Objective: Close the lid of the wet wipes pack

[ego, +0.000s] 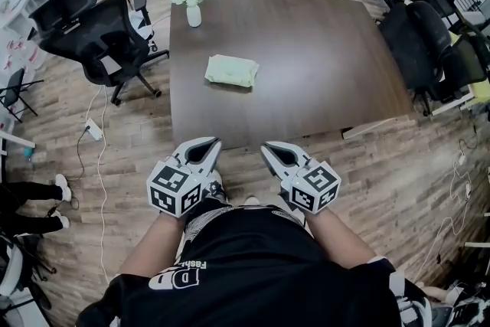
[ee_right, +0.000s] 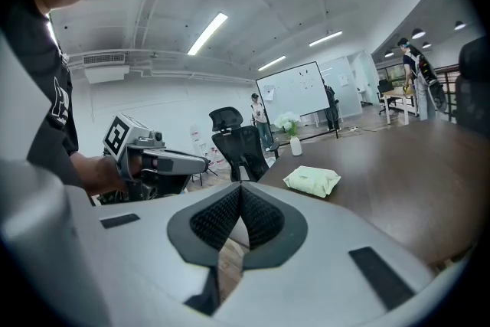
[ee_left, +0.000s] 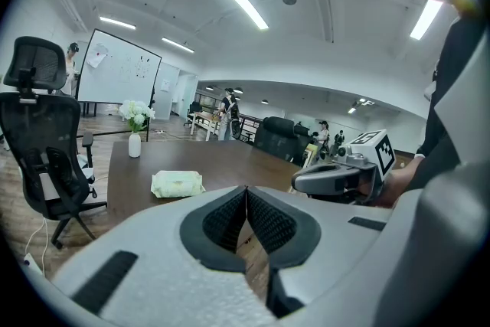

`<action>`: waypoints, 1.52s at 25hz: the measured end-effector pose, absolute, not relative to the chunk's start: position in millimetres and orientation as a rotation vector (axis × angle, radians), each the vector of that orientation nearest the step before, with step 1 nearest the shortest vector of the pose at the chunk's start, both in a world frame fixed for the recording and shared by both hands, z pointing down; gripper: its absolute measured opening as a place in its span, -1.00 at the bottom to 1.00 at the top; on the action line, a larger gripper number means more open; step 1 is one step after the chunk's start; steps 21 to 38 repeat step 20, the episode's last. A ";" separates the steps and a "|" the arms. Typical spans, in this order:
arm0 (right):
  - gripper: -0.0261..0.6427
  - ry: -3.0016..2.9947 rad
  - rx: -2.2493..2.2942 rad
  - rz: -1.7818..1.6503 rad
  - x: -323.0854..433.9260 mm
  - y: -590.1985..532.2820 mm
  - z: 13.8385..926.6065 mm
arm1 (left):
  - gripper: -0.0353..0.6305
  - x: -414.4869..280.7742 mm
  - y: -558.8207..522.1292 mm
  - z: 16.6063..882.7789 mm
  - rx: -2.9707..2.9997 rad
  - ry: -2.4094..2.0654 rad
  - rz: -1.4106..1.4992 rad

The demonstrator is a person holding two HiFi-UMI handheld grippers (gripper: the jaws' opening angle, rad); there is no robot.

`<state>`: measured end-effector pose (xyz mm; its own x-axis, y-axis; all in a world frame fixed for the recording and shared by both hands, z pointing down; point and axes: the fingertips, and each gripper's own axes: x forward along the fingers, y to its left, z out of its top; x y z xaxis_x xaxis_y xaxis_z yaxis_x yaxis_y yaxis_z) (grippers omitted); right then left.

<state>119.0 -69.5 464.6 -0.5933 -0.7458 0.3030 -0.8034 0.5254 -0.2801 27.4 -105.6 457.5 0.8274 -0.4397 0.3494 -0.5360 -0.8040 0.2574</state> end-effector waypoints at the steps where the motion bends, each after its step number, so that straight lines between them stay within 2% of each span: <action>1: -0.91 -2.614 1.336 0.596 118.9 -69.7 464.6 | -0.83 27.2 -106.1 457.5 2.662 -0.736 0.389; 38: -0.91 -2.608 1.341 0.597 118.7 -70.5 468.8 | -0.84 28.6 -107.6 459.6 2.663 -0.732 0.382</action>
